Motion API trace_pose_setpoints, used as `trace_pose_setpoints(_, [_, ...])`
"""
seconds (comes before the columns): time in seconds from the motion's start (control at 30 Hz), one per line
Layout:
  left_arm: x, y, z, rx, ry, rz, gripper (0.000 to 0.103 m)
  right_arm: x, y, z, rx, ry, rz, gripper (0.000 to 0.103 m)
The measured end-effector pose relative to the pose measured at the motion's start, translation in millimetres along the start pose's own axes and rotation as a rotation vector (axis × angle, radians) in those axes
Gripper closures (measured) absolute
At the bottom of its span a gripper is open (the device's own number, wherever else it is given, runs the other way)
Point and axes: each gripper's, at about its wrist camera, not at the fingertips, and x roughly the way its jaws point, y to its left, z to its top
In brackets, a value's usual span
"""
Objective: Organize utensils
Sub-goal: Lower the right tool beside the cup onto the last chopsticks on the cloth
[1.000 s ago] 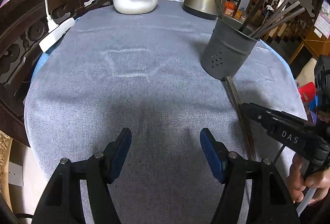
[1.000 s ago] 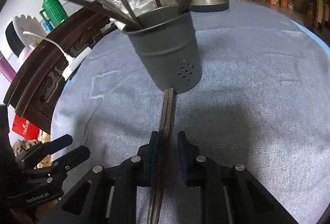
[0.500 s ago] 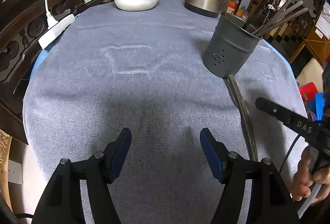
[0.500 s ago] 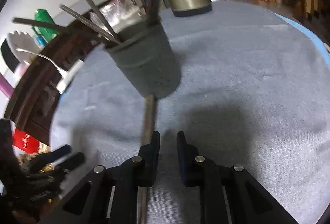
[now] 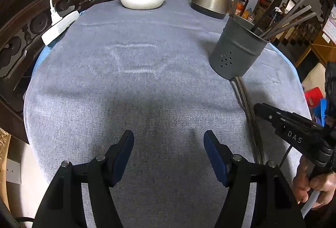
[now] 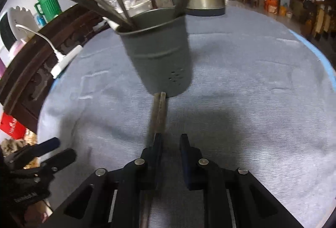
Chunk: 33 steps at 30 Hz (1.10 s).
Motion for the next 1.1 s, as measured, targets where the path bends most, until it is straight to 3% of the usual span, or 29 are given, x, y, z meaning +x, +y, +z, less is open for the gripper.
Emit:
trace_pose_setpoints(0.1, [1.1, -0.9, -0.1, 0.002, 0.0, 0.0, 0.033, -3.7, -9.9, 0.7, 0.036, 0.0, -0.002, 0.084])
trace_pose_setpoints(0.2, [2.5, -5.0, -0.9, 0.007, 0.004, -0.004, 0.033, -8.3, -14.7, 3.6, 0.081, -0.014, 0.064, 0.084])
trace_pose_setpoints(0.33, [3.1, -9.3, -1.4, 0.02, 0.008, -0.005, 0.033, -6.8, -3.2, 6.1, 0.046, -0.005, 0.088, 0.084])
trace_pose_setpoints(0.57, [1.7, -4.5, -1.2, 0.003, 0.009, 0.0, 0.033, 4.2, 3.6, 1.0, 0.01, 0.017, 0.035, 0.084])
trace_pose_setpoints(0.67, [1.9, -5.0, 0.7, 0.002, 0.012, -0.006, 0.033, 2.6, -7.6, 0.5, 0.039, 0.017, 0.021, 0.084])
trace_pose_setpoints(0.97, [10.0, -44.5, 34.6, 0.082, 0.006, -0.057, 0.033, -7.4, -59.2, -2.8, 0.238, -0.032, 0.123, 0.084])
trace_pose_setpoints(1.1, [28.7, -68.0, 48.3, 0.116, 0.047, -0.084, 0.033, -14.9, -68.3, -1.4, 0.231, -0.061, 0.08, 0.083])
